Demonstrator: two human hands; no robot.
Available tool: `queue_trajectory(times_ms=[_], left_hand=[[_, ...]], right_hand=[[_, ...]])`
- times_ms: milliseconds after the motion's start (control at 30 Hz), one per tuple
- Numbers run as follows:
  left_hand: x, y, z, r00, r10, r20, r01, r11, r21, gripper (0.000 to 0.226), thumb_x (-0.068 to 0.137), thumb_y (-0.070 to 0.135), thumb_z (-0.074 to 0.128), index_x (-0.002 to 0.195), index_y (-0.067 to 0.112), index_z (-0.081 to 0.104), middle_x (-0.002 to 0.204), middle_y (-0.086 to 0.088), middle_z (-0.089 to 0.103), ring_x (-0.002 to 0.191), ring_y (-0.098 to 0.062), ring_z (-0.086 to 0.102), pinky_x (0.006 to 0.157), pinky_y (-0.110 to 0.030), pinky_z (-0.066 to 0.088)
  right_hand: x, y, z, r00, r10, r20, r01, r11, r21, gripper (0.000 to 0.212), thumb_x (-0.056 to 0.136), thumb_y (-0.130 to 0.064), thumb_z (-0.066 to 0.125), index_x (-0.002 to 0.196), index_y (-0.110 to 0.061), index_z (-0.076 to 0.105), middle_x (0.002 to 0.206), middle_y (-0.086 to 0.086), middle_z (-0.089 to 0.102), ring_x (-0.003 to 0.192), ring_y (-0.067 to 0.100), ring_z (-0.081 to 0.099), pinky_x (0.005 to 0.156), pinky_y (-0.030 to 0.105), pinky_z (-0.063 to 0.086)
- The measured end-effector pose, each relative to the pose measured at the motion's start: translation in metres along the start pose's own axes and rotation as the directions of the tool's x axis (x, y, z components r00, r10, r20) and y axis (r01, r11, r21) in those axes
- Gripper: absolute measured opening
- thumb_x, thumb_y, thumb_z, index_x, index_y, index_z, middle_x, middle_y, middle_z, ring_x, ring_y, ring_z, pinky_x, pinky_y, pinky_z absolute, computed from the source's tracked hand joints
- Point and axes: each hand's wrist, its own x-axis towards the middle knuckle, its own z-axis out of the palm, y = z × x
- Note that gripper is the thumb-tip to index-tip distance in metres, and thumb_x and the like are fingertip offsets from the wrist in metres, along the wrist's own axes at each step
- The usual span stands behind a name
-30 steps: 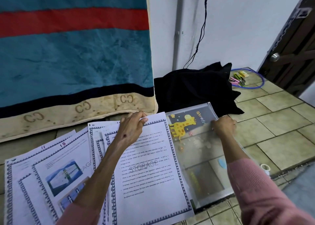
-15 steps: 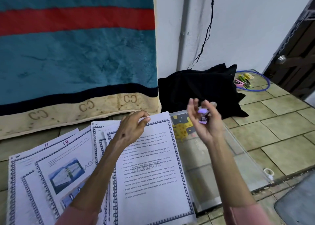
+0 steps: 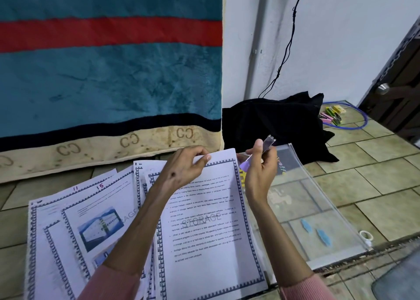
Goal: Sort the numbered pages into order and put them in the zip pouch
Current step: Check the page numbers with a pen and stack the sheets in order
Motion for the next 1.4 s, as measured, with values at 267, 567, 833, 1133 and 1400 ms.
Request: queue_trajectory(times_ms=[267,567,833,1133,1400], left_hand=[[0.002,0.003,-0.001,1.0,-0.016,-0.002,0.016,0.999,0.043,0.013,0.089,0.029,0.055,0.087,0.022,0.066,0.098,0.011,0.069,0.098,-0.01,0.061,0.085,-0.029,0.048],[0.002,0.007,0.001,1.0,-0.02,-0.021,0.022,0.995,0.1,0.014,0.088,0.031,0.056,0.089,0.023,0.068,0.102,0.011,0.071,0.101,-0.011,0.062,0.081,-0.027,0.047],[0.004,0.004,-0.003,0.999,-0.05,-0.016,0.051,0.994,0.101,0.014,0.088,0.032,0.056,0.089,0.025,0.068,0.104,0.01,0.071,0.104,-0.012,0.062,0.083,-0.029,0.048],[0.004,0.005,-0.002,0.999,-0.043,0.012,0.042,0.997,0.066,0.014,0.087,0.03,0.058,0.088,0.023,0.07,0.101,0.012,0.071,0.102,-0.008,0.062,0.088,-0.029,0.049],[0.003,0.005,-0.004,0.999,-0.026,0.018,0.026,0.999,0.018,0.014,0.087,0.03,0.059,0.087,0.022,0.071,0.094,0.016,0.069,0.097,-0.001,0.058,0.082,-0.019,0.042]], right_hand=[[-0.007,-0.003,0.006,0.998,0.054,-0.015,-0.055,0.994,-0.099,0.033,0.102,-0.03,0.024,0.113,-0.008,0.046,0.088,0.015,0.057,0.084,0.028,0.045,0.068,0.018,0.037],[-0.008,-0.009,0.019,0.996,0.083,-0.015,-0.083,0.995,-0.052,0.052,0.102,-0.034,0.018,0.141,-0.002,0.031,0.13,0.003,0.047,0.099,0.005,0.046,0.09,0.015,0.03],[-0.007,0.008,0.017,0.991,0.034,-0.131,-0.049,0.992,-0.117,0.027,0.1,-0.037,0.027,0.082,-0.024,0.043,0.069,-0.007,0.052,0.061,0.003,0.049,0.066,0.026,0.039],[-0.006,0.013,0.021,0.991,0.066,-0.12,-0.083,0.987,-0.14,0.031,0.101,-0.033,0.028,0.087,-0.007,0.037,0.067,-0.004,0.051,0.062,0.001,0.049,0.057,0.015,0.035],[0.003,0.006,0.024,0.998,0.012,-0.055,-0.022,0.984,-0.179,0.03,0.1,-0.036,0.029,0.085,-0.012,0.037,0.064,-0.005,0.044,0.059,0.003,0.044,0.059,0.015,0.037]])
